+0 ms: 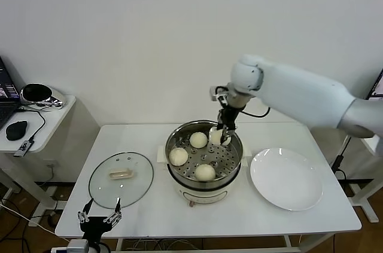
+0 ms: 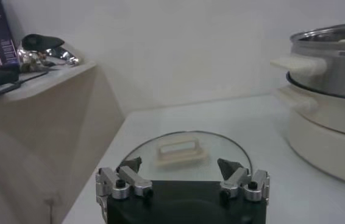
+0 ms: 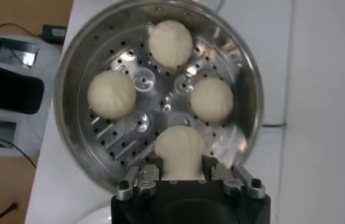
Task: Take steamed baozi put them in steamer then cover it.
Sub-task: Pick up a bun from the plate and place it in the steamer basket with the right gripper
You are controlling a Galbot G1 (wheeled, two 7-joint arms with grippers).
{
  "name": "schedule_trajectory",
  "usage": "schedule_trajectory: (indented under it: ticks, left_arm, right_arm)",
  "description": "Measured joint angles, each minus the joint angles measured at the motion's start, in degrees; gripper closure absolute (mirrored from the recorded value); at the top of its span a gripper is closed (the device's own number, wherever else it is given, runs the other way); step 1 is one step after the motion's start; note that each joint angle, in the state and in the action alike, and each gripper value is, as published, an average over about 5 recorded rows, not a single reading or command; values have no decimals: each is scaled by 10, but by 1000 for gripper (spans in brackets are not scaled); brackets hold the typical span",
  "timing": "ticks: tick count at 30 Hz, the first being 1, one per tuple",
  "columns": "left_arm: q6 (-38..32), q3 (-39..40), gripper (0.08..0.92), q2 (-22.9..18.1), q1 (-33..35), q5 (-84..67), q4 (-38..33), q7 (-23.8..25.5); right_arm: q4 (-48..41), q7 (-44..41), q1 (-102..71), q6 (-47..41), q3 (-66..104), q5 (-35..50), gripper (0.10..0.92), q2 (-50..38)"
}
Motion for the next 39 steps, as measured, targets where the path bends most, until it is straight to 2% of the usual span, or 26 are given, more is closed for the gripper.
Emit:
schedule_trajectory:
  ticks: [21,24,34,39]
  left_arm:
    - [1,10,177,-6,-6,-1,12,1]
    - [1,11,177,-6,-5,-1,11,1]
    - [1,16,177,-10,-5,-1,9,1]
    - [2,17,177,-12,-7,-1,11,1]
  right_arm:
    - [-21,10,-68,2,12,-80,585,12]
    - [-18,14,-70,0,17,-78,534,8]
    - [5,20,-61,-9,31,-59,252,-15]
    - [37,13,-33,-11,34,-35,205,-49]
